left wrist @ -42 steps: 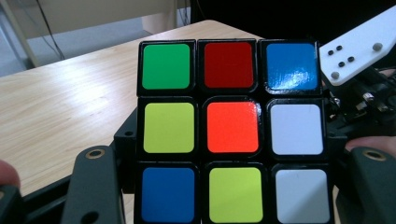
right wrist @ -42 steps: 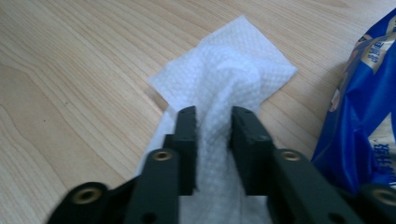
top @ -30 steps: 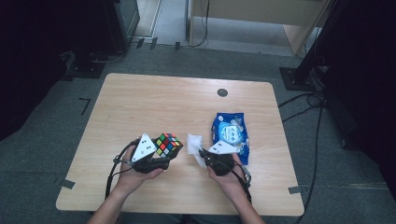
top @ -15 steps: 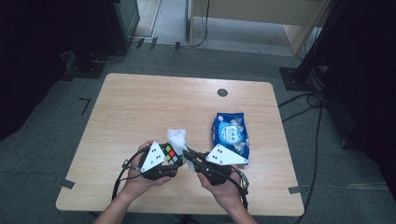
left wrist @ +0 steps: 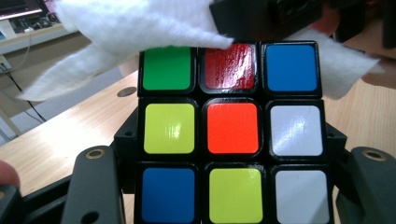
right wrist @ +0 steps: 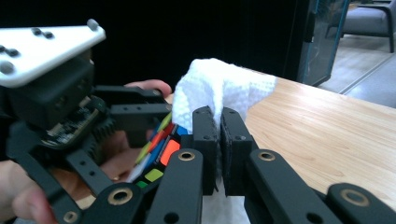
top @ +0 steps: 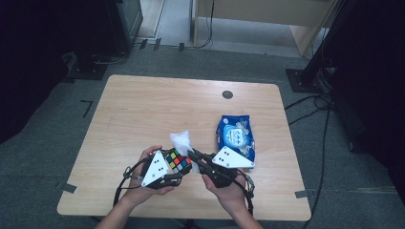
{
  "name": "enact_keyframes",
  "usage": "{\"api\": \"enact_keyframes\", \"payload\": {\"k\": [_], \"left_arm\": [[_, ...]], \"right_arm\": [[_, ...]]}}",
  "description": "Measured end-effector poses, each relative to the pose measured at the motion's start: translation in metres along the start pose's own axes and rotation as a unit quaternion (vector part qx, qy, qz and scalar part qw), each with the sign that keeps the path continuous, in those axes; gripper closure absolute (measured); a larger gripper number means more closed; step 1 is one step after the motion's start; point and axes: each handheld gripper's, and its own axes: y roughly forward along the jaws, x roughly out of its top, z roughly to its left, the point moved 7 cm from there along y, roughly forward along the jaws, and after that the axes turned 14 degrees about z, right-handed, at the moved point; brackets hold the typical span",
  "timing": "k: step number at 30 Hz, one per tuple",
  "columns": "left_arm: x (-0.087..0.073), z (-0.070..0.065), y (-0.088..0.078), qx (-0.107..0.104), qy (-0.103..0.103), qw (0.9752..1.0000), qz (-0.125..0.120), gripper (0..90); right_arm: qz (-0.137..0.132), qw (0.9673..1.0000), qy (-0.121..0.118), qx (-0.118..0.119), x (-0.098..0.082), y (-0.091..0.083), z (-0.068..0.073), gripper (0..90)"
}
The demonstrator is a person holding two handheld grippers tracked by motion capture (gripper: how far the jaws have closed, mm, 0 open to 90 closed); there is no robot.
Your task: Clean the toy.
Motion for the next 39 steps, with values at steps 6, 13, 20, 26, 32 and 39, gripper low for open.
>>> {"api": "enact_keyframes", "payload": {"k": [6,13,20,26,32,39], "left_arm": [[0.004,0.01,-0.009,-0.005,-0.023,0.9993,-0.029,34.0],[-0.006,0.015,0.001,0.008,-0.023,0.9996,0.01,34.0],[-0.001,0.003,0.0,0.0,-0.003,1.0,0.0,34.0],[-0.001,0.013,-0.006,-0.002,-0.02,0.9997,-0.013,34.0],[-0.016,0.043,-0.004,0.053,-0.074,0.9956,0.021,34.0],[-0.043,0.072,0.005,0.098,-0.14,0.9822,0.077,34.0]], "right_arm": [[0.042,0.9979,0.029,-0.039,-0.018,0.01,-0.025,87.5],[0.012,0.9986,0.036,-0.035,-0.013,0.001,-0.022,87.4],[-0.011,0.9999,0.0,-0.013,0.0,-0.001,0.009,86.8],[0.053,0.9964,0.042,-0.049,-0.025,0.015,-0.028,87.1],[0.093,0.9866,0.081,-0.106,-0.055,0.037,-0.061,87.6],[0.071,0.9868,0.076,-0.124,-0.053,0.05,-0.067,44.3]]}}
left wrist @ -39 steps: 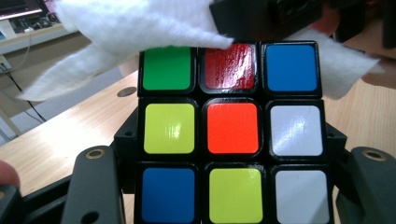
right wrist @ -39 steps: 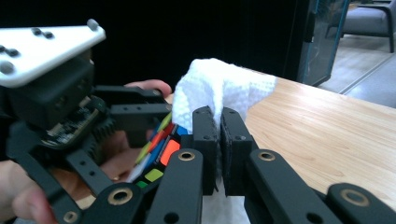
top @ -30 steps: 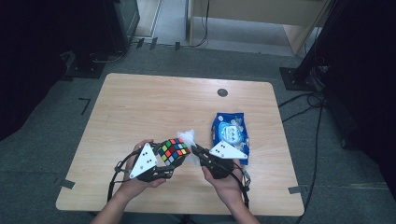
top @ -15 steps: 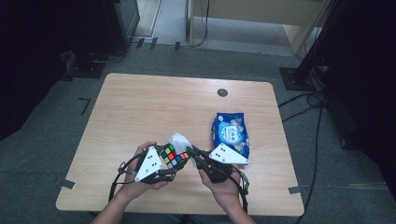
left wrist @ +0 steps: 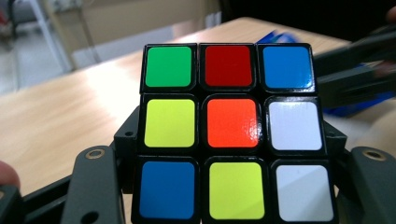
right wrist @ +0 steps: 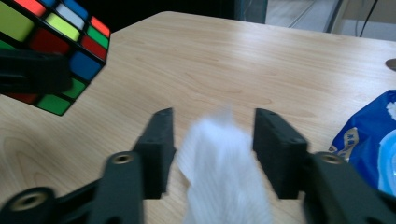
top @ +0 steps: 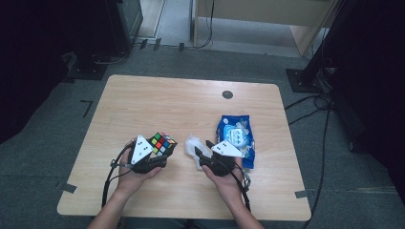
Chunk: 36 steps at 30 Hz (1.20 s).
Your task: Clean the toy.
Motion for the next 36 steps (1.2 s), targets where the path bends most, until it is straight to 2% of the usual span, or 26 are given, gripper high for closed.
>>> {"api": "enact_keyframes", "payload": {"k": [4,7,10,14,19,25,32,36], "left_arm": [[-0.007,0.012,0.009,0.02,-0.024,0.9991,0.028,33.9],[-0.013,0.02,0.018,0.024,-0.045,0.9975,0.05,33.9],[-0.02,0.03,0.027,0.038,-0.06,0.9941,0.082,33.9],[-0.027,0.041,0.039,0.042,-0.082,0.9887,0.119,33.9],[-0.031,0.051,0.05,0.059,-0.102,0.9831,0.14,33.9],[-0.036,0.053,0.06,0.083,-0.108,0.9767,0.166,33.9],[-0.035,0.055,0.062,0.101,-0.11,0.9759,0.159,32.5],[-0.034,0.053,0.06,0.093,-0.11,0.9769,0.158,20.5]], "right_arm": [[-0.001,0.9999,0.016,-0.006,0.001,-0.006,-0.006,32.9],[0.003,0.9998,0.019,-0.006,0.0,-0.01,-0.009,28.6],[0.008,0.9997,0.023,-0.006,-0.002,-0.011,-0.011,28.0],[0.009,0.9996,0.024,-0.007,-0.005,-0.012,-0.01,28.2],[0.01,0.9998,0.014,-0.004,-0.008,-0.015,-0.008,27.8],[0.011,0.9998,0.013,-0.01,-0.012,-0.019,-0.009,27.1],[0.013,0.9997,0.015,-0.014,-0.013,-0.02,-0.01,26.3],[0.014,0.9997,0.012,-0.013,-0.013,-0.02,-0.009,25.9]]}}
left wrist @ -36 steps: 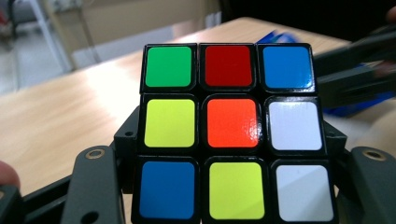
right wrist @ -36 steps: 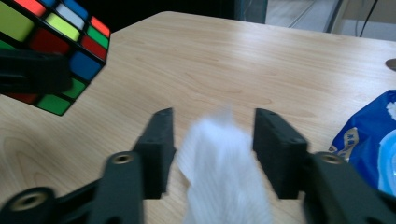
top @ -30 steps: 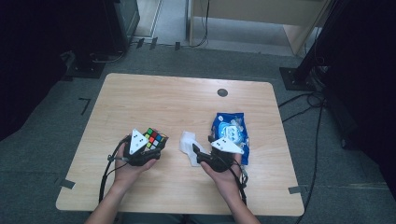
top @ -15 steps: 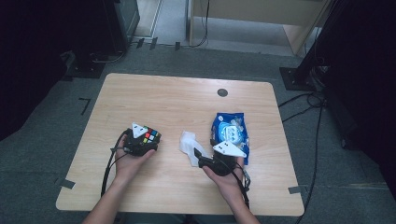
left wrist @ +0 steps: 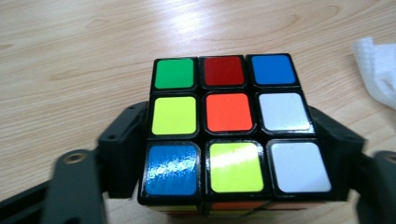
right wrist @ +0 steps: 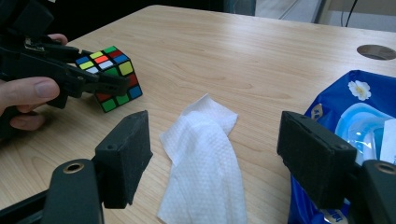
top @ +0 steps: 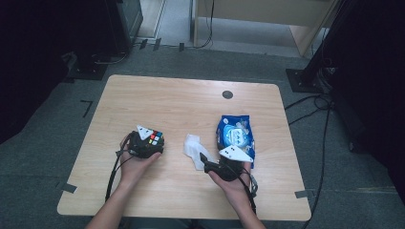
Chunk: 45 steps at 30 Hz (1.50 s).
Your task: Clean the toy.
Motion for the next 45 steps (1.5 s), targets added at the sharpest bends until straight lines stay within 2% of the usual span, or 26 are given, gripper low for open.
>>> {"api": "enact_keyframes", "payload": {"k": [5,8,10,11,12,14,16,18,21,25,27,32,34,37,38,40,43,45], "left_arm": [[0.002,-0.001,-0.016,-0.009,-0.002,0.9999,-0.014,13.2],[-0.002,0.001,-0.028,-0.022,-0.022,0.9993,-0.021,10.1],[-0.005,0.002,-0.035,-0.031,-0.04,0.9983,-0.028,9.8],[-0.007,0.004,-0.037,-0.029,-0.043,0.9982,-0.029,8.5],[-0.009,0.005,-0.039,-0.034,-0.043,0.998,-0.031,8.4],[-0.014,0.008,-0.045,-0.028,-0.04,0.9983,-0.033,8.4],[-0.02,0.01,-0.05,-0.035,-0.028,0.9984,-0.034,8.4],[-0.028,0.013,-0.055,-0.026,-0.02,0.9989,-0.032,8.4],[-0.041,0.019,-0.063,-0.021,-0.025,0.999,-0.03,8.4],[-0.057,0.029,-0.074,-0.013,-0.024,0.9993,-0.023,8.4],[-0.066,0.036,-0.078,0.006,-0.021,0.9996,-0.019,8.4],[-0.088,0.051,-0.081,0.016,-0.027,0.9995,-0.008,8.4],[-0.097,0.057,-0.079,0.021,-0.035,0.9992,0.0,8.4],[-0.108,0.067,-0.077,0.026,-0.053,0.9982,0.006,8.5],[-0.11,0.07,-0.078,0.025,-0.062,0.9977,0.004,8.5],[-0.116,0.076,-0.078,0.035,-0.071,0.9968,0.005,8.5],[-0.124,0.082,-0.077,0.039,-0.08,0.996,0.014,8.5],[-0.127,0.084,-0.075,0.041,-0.083,0.9954,0.022,8.5]], "right_arm": [[-0.001,1.0,-0.001,0.003,0.006,-0.006,-0.001,22.5],[-0.001,1.0,0.005,0.008,0.011,-0.012,-0.008,16.4],[0.013,0.9997,0.016,0.012,0.013,-0.013,-0.014,12.1],[0.023,0.9993,0.019,0.024,0.013,-0.013,-0.016,8.7],[0.031,0.9988,0.024,0.028,0.013,-0.013,-0.019,3.8],[0.04,0.9988,0.021,0.021,0.012,-0.016,-0.027,0.0],[0.031,0.999,0.027,0.014,0.013,-0.024,-0.035,0.0],[0.022,0.9993,0.029,0.012,0.011,-0.033,-0.043,0.0],[0.016,0.9994,0.031,0.0,0.006,-0.044,-0.053,0.0],[0.021,0.9991,0.032,-0.018,-0.007,-0.057,-0.068,0.0],[0.022,0.9988,0.036,-0.024,-0.016,-0.064,-0.078,0.0],[0.033,0.9967,0.059,-0.044,-0.042,-0.078,-0.107,0.0],[0.045,0.995,0.059,-0.066,-0.055,-0.082,-0.12,0.0],[0.057,0.9932,0.072,-0.072,-0.071,-0.085,-0.132,0.0],[0.061,0.9926,0.07,-0.078,-0.076,-0.085,-0.136,0.0],[0.075,0.9905,0.056,-0.1,-0.088,-0.086,-0.143,0.0],[0.091,0.9884,0.07,-0.1,-0.105,-0.083,-0.152,0.0],[0.11,0.9852,0.072,-0.11,-0.117,-0.077,-0.158,0.0]]}}
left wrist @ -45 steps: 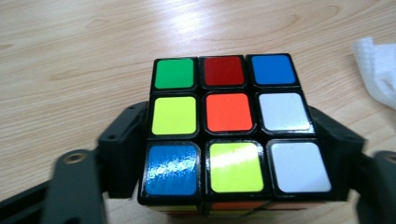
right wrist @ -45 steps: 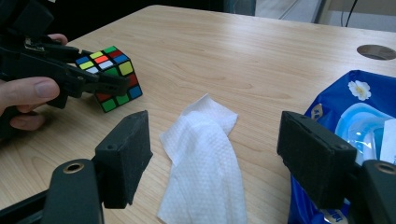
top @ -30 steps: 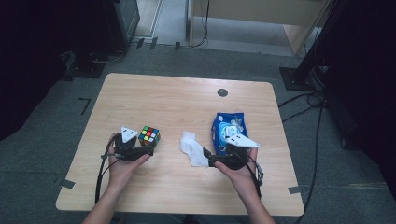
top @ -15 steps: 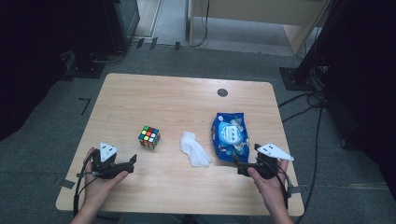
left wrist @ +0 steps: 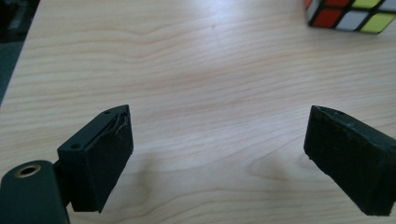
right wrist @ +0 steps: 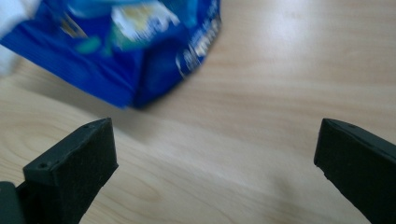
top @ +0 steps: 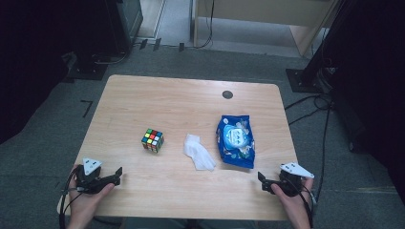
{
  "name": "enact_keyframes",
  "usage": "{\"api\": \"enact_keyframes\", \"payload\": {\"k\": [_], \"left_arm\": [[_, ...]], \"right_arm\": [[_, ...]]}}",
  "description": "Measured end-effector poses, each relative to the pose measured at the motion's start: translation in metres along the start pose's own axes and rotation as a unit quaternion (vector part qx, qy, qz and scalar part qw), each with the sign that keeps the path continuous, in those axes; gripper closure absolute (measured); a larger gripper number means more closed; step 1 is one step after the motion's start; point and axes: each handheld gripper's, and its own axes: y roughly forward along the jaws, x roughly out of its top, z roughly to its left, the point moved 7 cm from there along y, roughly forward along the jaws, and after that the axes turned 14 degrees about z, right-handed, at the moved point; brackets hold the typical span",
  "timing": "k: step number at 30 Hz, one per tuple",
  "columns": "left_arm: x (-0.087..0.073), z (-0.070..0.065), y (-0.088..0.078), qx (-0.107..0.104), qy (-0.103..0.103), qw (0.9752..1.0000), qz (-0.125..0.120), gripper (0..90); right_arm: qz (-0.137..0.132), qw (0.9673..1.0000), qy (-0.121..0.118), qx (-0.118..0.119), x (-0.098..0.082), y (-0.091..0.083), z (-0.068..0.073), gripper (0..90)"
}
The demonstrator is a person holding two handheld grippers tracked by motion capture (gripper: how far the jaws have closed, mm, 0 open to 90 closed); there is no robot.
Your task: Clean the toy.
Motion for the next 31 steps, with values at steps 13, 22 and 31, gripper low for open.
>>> {"api": "enact_keyframes", "payload": {"k": [13,22,31], "left_arm": [[-0.002,-0.005,0.009,-0.011,0.025,0.9993,0.026,8.4],[-0.001,-0.007,0.01,-0.014,0.03,0.9992,0.021,8.5],[0.002,-0.007,0.012,-0.013,0.03,0.9992,0.021,7.9]], "right_arm": [[0.046,0.9986,0.003,-0.028,-0.009,0.011,-0.007,0.0],[0.046,0.9985,0.004,-0.028,-0.009,0.011,-0.007,0.0],[0.046,0.9985,0.004,-0.028,-0.009,0.011,-0.007,0.0]]}}
